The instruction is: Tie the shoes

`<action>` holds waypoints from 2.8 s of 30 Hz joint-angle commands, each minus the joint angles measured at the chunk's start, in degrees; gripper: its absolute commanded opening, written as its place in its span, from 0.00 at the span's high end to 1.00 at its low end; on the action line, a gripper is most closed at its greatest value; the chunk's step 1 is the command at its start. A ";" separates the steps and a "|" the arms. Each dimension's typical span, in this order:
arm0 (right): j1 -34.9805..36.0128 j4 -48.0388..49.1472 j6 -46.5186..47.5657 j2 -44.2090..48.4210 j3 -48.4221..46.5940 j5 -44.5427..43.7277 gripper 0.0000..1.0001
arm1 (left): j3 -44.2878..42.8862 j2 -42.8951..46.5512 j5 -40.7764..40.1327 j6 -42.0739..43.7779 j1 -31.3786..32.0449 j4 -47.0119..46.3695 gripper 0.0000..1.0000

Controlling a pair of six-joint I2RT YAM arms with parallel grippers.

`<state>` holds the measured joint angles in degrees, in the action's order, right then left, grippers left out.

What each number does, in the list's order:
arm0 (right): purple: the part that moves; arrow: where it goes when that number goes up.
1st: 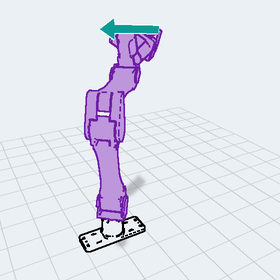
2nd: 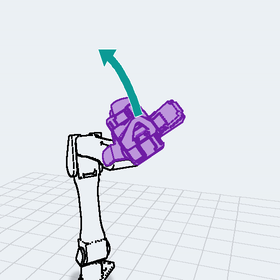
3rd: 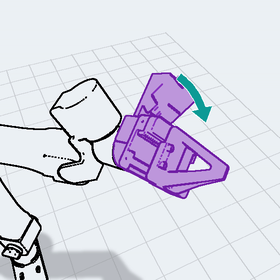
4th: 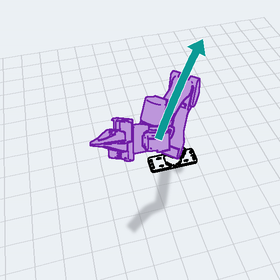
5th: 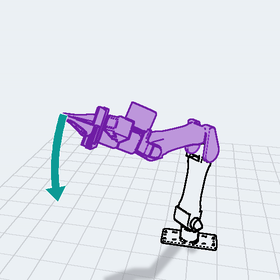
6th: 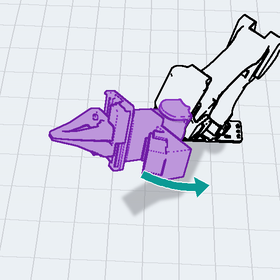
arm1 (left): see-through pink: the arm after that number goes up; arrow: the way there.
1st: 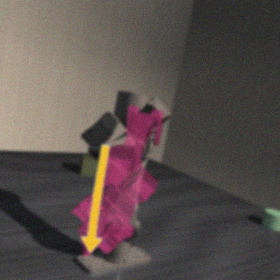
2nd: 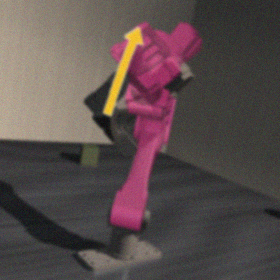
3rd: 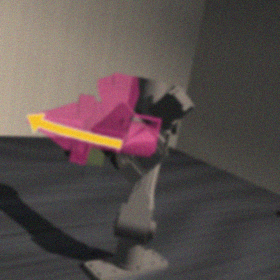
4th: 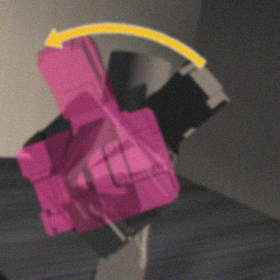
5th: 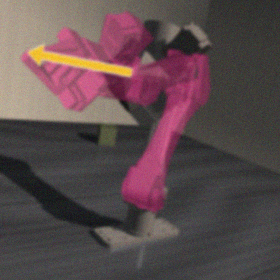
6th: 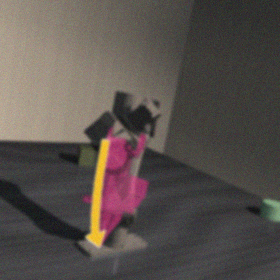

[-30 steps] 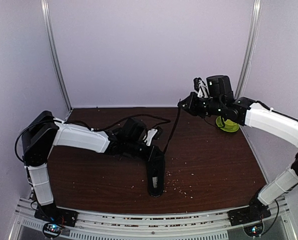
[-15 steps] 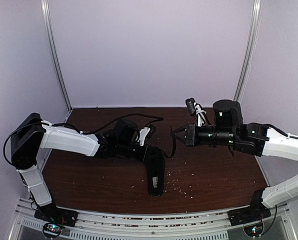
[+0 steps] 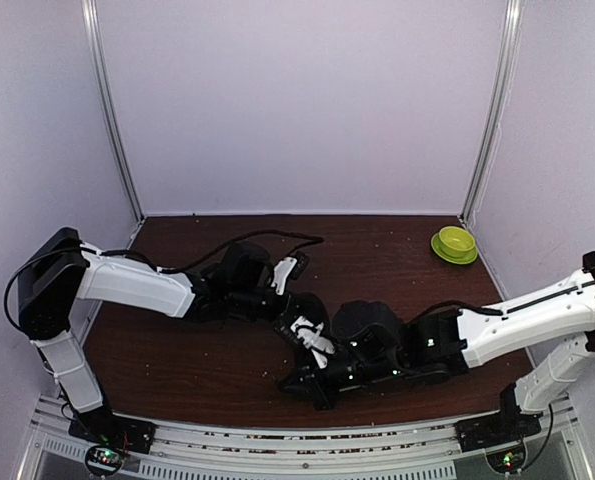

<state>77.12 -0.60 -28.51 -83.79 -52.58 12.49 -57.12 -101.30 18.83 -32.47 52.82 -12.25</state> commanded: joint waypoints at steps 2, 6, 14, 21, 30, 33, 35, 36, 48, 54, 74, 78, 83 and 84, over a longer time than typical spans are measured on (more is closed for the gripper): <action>1.71 3.36 4.04 -4.91 -2.49 -4.35 1.00 | 1.36 2.83 0.58 0.98 -0.26 -3.38 1.00; 1.72 1.43 6.01 -6.87 -3.33 -6.67 0.65 | 1.49 2.94 1.19 1.66 -0.34 -3.30 1.00; -2.22 0.77 6.56 7.04 3.79 -12.08 0.21 | 2.85 4.33 1.99 2.46 -0.59 -4.67 1.00; -16.58 12.79 2.44 10.05 13.19 -0.14 0.22 | 2.98 4.59 2.53 2.61 -0.60 -4.74 1.00; -22.80 24.42 2.07 -0.69 14.08 11.23 0.36 | 3.07 4.70 2.44 2.77 -0.78 -3.84 1.00; -23.03 25.66 3.21 -3.78 12.68 13.15 0.31 | 3.04 4.70 2.52 2.79 -0.79 -3.58 1.00; -23.23 25.59 4.05 -5.41 12.12 13.24 0.31 | 2.91 4.70 2.53 2.92 -0.79 -3.48 1.00; -23.53 25.88 4.34 -6.33 11.88 13.37 0.31 | 2.83 4.70 2.53 2.96 -0.79 -3.28 1.00; -26.12 23.02 9.05 -11.42 7.97 13.24 0.55 | 1.35 3.68 2.88 3.27 -0.81 -2.11 1.00; -26.15 21.12 11.09 -13.17 5.98 14.38 0.66 | 0.51 3.23 2.75 3.51 -0.87 -1.39 1.00; -27.74 20.20 12.84 -14.51 6.64 22.35 0.68 | 0.00 3.47 3.14 3.98 -1.31 -0.53 1.00; -28.02 20.06 13.13 -15.20 6.44 22.19 0.75 | -0.09 3.47 3.08 3.94 -1.31 -0.57 1.00; -28.51 20.82 12.97 -15.85 5.97 20.91 0.83 | -0.07 3.47 3.19 3.90 -1.31 -0.58 1.00; -28.58 20.99 12.91 -15.99 5.87 20.67 0.83 | -0.08 3.45 3.23 3.90 -1.29 -0.50 1.00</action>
<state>48.97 20.34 -15.94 -98.54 -45.52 33.58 -55.29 -98.61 21.45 -29.45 52.05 -11.68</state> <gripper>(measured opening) 0.173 0.009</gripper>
